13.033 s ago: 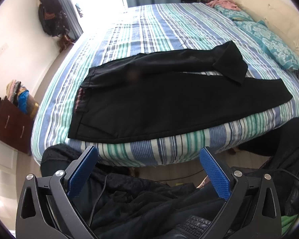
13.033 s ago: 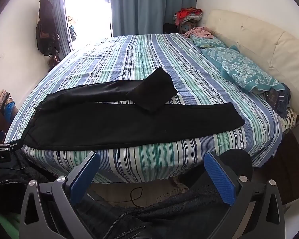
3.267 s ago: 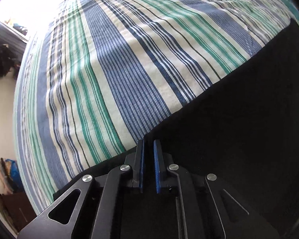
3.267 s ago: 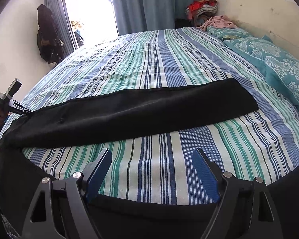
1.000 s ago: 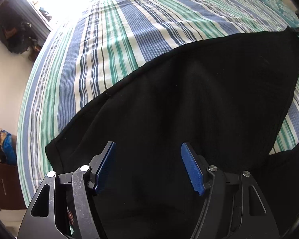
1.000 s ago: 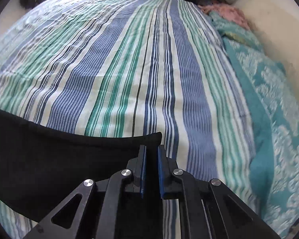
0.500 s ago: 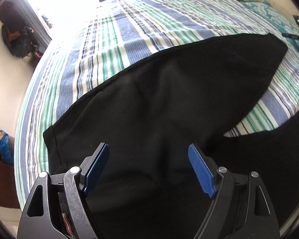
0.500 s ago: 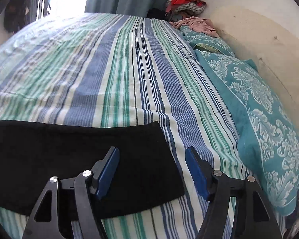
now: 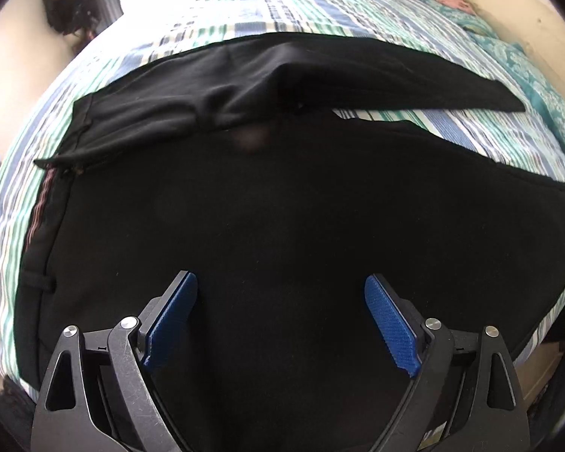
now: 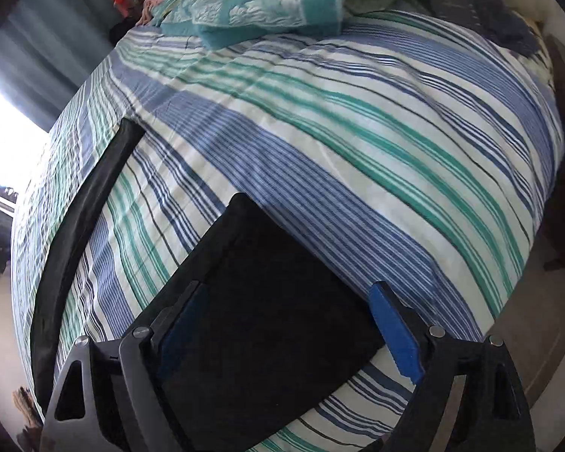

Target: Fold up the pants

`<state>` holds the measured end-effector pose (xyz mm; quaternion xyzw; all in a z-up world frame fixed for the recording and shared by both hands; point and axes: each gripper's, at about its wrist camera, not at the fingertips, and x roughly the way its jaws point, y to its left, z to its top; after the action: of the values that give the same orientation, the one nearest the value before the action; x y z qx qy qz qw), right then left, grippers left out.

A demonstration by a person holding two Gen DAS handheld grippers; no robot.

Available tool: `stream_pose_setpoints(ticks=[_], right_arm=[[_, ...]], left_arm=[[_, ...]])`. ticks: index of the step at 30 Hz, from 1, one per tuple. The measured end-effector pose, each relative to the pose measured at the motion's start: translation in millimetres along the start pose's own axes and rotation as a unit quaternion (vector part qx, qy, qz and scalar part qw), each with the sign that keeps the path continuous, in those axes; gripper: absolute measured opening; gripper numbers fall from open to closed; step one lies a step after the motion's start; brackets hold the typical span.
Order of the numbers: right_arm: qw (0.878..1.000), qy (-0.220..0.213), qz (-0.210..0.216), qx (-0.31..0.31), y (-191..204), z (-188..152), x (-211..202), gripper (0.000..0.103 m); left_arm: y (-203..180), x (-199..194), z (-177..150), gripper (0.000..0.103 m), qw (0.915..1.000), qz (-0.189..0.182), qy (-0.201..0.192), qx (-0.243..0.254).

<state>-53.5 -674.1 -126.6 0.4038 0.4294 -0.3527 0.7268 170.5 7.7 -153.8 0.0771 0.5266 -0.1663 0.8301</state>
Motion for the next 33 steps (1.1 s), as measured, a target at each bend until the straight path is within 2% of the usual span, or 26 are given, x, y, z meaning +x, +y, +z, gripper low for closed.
stream_pose_setpoints(ticks=[2, 5, 7, 9, 11, 15, 19, 20, 21, 24, 33], right_arm=[[0.999, -0.032, 0.019, -0.019, 14, -13, -21, 0.088], [0.991, -0.078, 0.050, -0.095, 71, -59, -53, 0.088], [0.983, -0.079, 0.089, -0.137, 113, -98, -62, 0.089], [0.974, -0.062, 0.126, -0.180, 157, -148, -61, 0.089], [0.960, -0.047, 0.143, -0.236, 199, -199, -54, 0.089], [0.929, -0.022, 0.143, -0.340, 258, -276, -31, 0.089], [0.890, -0.032, 0.068, -0.451, 281, -318, -3, 0.089], [0.887, -0.024, 0.050, -0.459, 277, -322, 6, 0.095], [0.889, -0.021, 0.048, -0.455, 274, -322, 11, 0.103], [0.899, -0.016, 0.065, -0.432, 265, -316, 17, 0.103], [0.896, -0.036, 0.071, -0.437, 261, -323, 14, 0.103]], left_arm=[[10, -8, -7, 0.093, 0.9990, -0.003, -0.013, -0.044], [16, -8, -12, 0.095, 0.9956, -0.001, -0.019, -0.092], [13, -8, -12, 0.095, 0.9952, 0.008, -0.020, -0.096], [5, -7, -15, 0.096, 0.9964, 0.020, -0.022, -0.079], [-1, -4, -21, 0.096, 0.9970, 0.031, -0.023, -0.067], [-1, -1, -33, 0.100, 0.9975, 0.042, -0.032, -0.047], [-2, 3, -36, 0.103, 0.9979, 0.046, -0.029, -0.034], [-2, 4, -36, 0.103, 0.9979, 0.046, -0.029, -0.035], [-2, 5, -36, 0.103, 0.9979, 0.046, -0.029, -0.035], [-3, 6, -36, 0.103, 0.9980, 0.047, -0.028, -0.031], [-7, 7, -37, 0.103, 0.9979, 0.055, -0.026, -0.024]])
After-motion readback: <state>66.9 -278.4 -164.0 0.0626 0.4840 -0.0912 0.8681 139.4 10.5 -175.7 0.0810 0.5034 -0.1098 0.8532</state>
